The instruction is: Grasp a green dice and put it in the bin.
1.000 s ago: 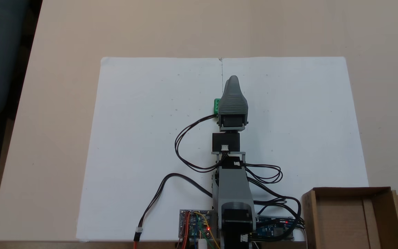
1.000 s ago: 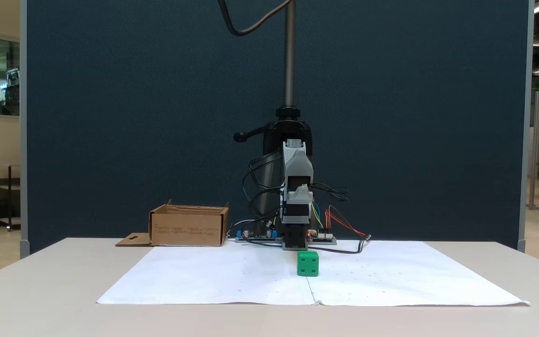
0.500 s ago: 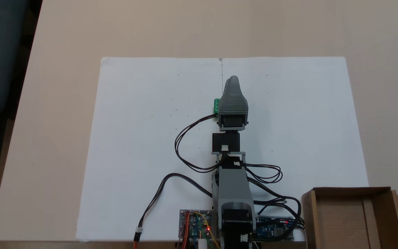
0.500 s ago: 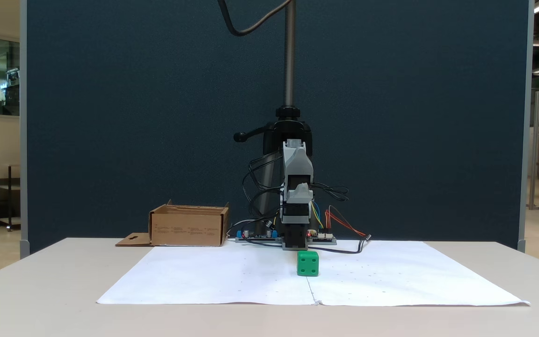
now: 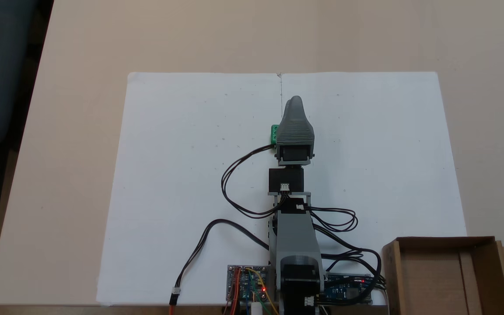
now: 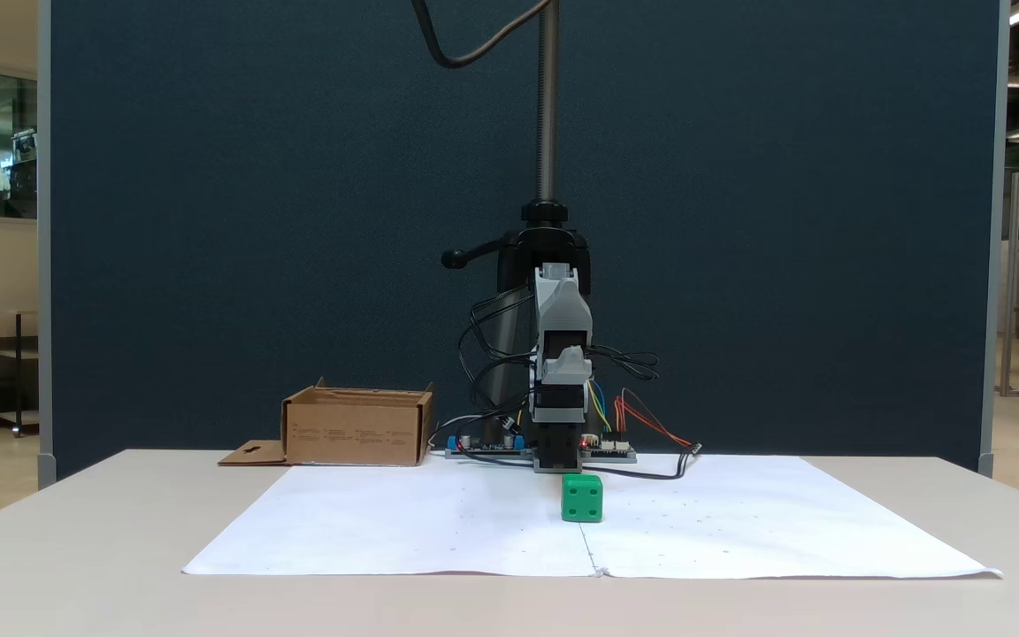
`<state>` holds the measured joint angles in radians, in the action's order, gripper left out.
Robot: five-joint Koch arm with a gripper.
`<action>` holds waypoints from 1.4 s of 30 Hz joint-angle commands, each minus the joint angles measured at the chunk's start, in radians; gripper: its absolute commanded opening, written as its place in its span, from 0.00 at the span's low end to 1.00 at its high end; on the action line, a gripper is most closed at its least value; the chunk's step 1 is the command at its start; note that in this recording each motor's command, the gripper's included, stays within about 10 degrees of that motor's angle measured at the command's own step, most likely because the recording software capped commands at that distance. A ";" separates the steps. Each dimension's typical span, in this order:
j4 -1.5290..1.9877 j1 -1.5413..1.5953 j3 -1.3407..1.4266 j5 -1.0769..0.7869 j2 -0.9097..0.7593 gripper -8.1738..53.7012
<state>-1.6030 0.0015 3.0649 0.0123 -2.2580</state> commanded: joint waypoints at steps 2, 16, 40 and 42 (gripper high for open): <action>-0.103 -0.006 0.066 0.048 -0.107 0.86; 0.009 0.000 0.000 0.006 -0.106 0.86; 0.910 -0.049 -0.523 -0.135 -0.110 0.85; 0.930 -0.051 -0.546 -0.135 -0.110 0.84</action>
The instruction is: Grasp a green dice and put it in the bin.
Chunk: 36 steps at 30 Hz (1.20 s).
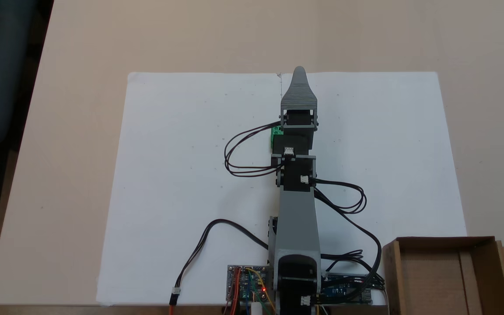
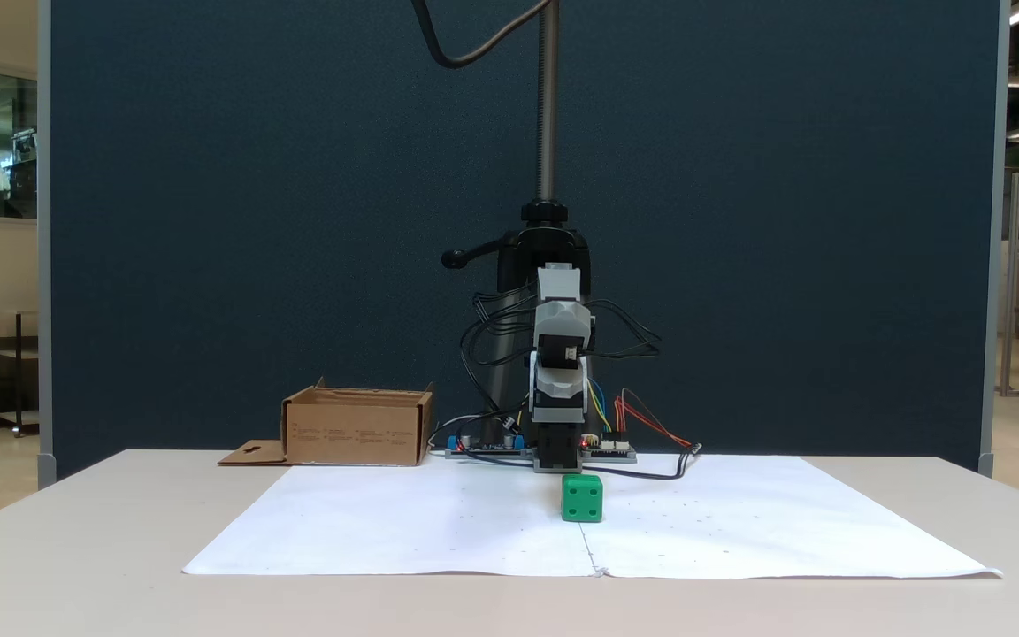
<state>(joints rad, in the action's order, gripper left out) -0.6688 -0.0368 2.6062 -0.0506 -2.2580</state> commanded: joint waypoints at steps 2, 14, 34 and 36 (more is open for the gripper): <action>0.041 -0.012 -0.110 -0.072 -0.110 0.84; 0.233 -0.017 -0.209 -0.072 -0.115 0.84; 1.400 -0.052 -0.739 0.011 -0.106 0.83; 1.494 -0.052 -0.770 0.038 -0.106 0.83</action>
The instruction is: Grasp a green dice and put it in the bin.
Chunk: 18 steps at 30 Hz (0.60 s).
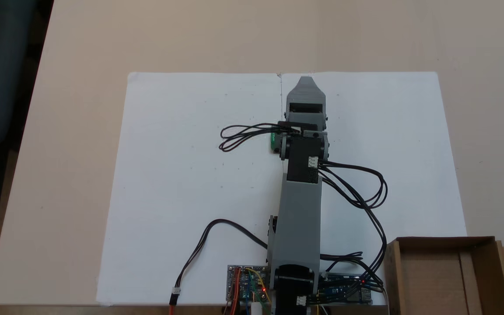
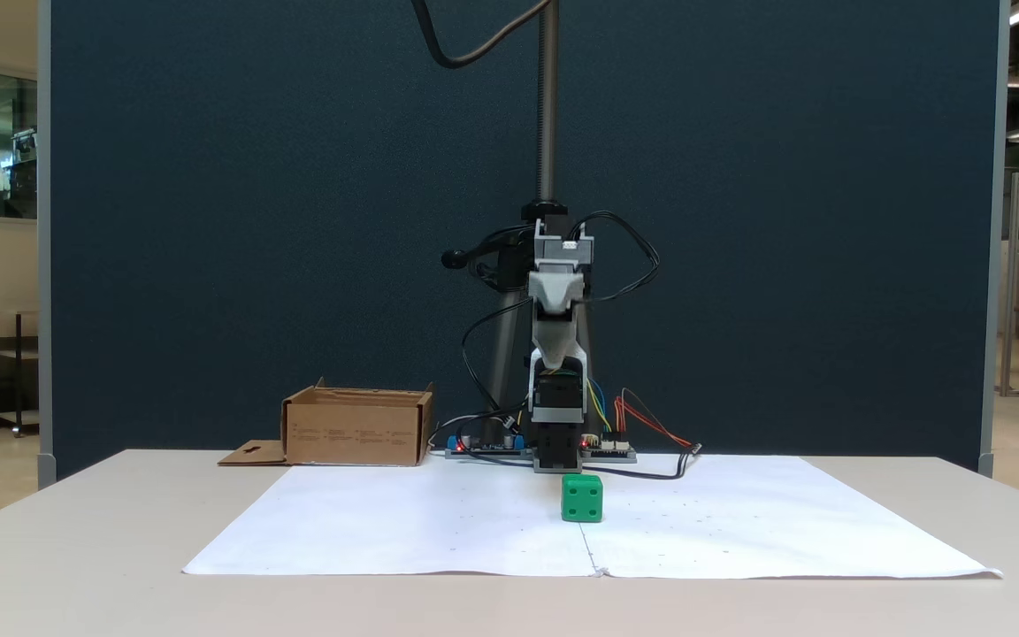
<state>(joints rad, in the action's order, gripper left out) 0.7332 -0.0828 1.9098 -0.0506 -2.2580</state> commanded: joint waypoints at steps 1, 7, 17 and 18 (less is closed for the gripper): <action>0.146 -0.008 -0.104 0.051 -0.106 0.83; 0.362 -0.009 -0.255 0.126 -0.106 0.83; 0.611 0.058 -0.373 0.184 -0.086 0.83; 0.614 0.081 -0.373 0.192 -0.084 0.83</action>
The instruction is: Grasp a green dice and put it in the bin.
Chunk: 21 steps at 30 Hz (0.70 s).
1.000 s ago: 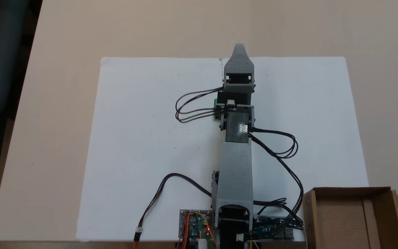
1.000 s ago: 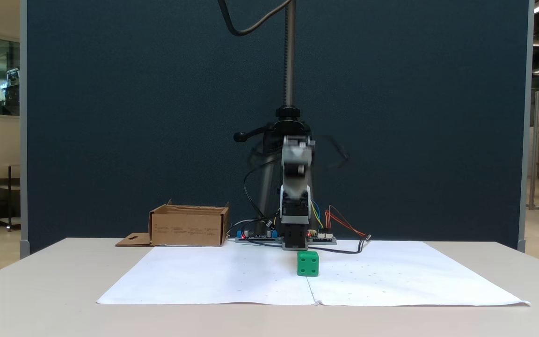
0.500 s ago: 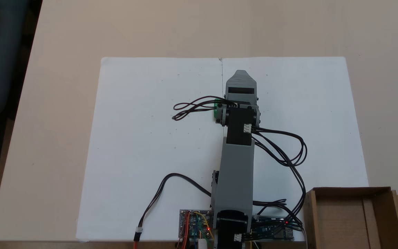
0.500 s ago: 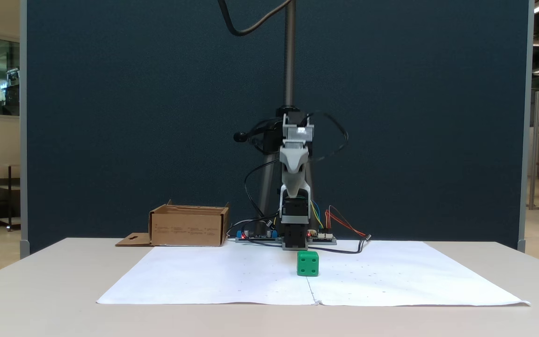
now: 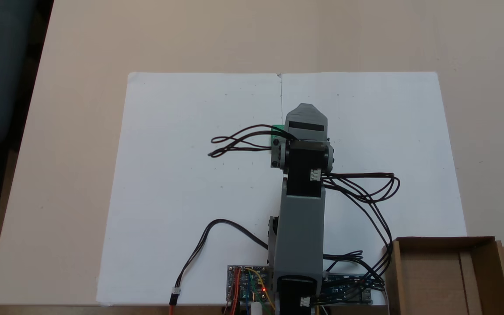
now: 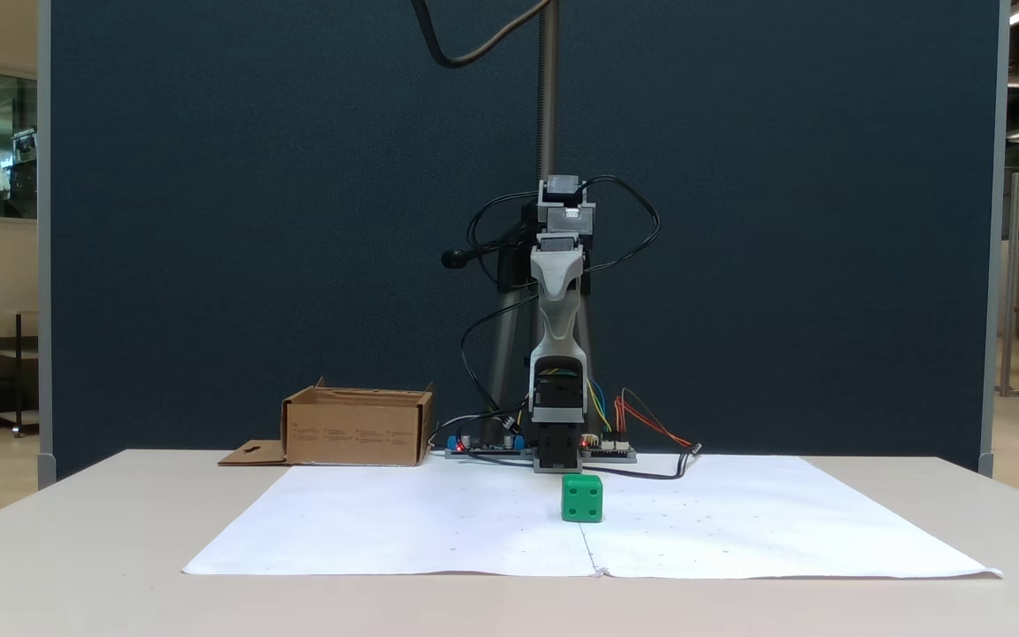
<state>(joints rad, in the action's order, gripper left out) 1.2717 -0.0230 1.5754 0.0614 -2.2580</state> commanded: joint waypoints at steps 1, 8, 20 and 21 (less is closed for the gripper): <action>0.078 0.029 -0.038 0.083 -0.084 0.83; 0.077 0.025 -0.038 0.112 -0.020 0.83; 0.020 0.066 -0.038 0.147 0.199 0.83; 0.018 0.074 -0.038 0.147 0.216 0.83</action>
<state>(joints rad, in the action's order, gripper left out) 1.2839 0.0245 1.5754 0.1442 -2.0417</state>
